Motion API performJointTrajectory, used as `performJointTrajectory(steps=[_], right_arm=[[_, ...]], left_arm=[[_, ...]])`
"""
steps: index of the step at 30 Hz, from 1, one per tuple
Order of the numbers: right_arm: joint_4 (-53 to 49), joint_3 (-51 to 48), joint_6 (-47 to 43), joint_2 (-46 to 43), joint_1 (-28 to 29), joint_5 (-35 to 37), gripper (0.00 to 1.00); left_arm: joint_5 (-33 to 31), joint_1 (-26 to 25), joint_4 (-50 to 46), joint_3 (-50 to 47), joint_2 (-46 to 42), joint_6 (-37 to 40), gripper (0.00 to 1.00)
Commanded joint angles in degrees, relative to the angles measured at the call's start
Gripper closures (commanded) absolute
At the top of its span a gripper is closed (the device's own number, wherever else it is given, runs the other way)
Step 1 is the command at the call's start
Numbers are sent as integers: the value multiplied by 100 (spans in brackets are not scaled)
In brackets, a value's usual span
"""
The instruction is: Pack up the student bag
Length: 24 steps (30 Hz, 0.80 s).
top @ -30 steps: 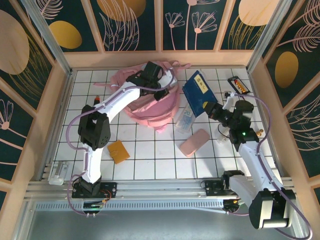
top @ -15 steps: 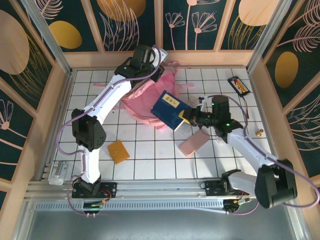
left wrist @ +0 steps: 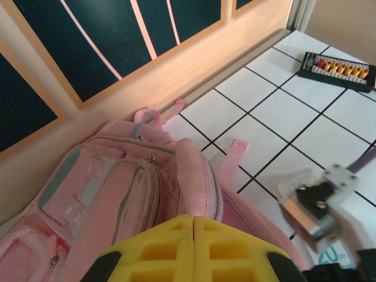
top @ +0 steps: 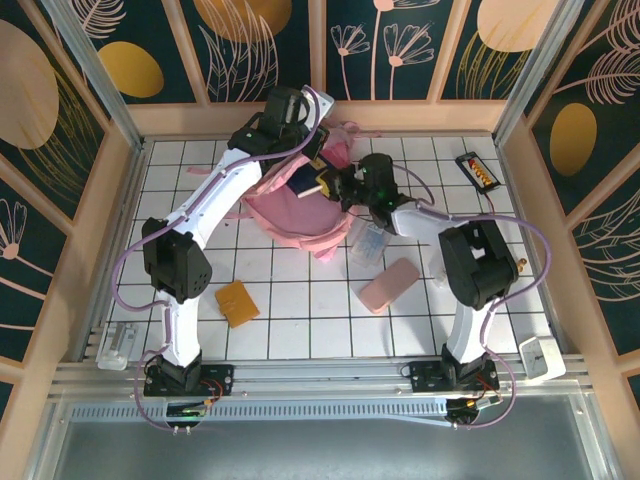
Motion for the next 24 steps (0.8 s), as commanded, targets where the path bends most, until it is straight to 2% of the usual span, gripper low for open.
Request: performJointTrajectory(steps=[1,7,10,12,14,19,24], right_arm=[[343,333,421,90,36,391,100],[767,979,340,1248,142,697,100],[260,1658,-137,1746,215,904,100],[602,1774,-221,1980,221,1008,100],[844,1808,-128,2157,225,1099,100],[1060,2109,-669,2480,256,1186,100],[1222,1827,-185,2621,256,1227,100]], left_arm=[[182,-34,736,379,-512,-113,100],[416,-35,725,322,-514,-132,100],[454,-32,736,244,-522,-149,100],[519,-34,781,187,-539,-180,100],[601,-30,851,130,-569,-238,100],[639,-34,928,66,-642,-222,100],[627,-35,969,34,-690,-156,100]])
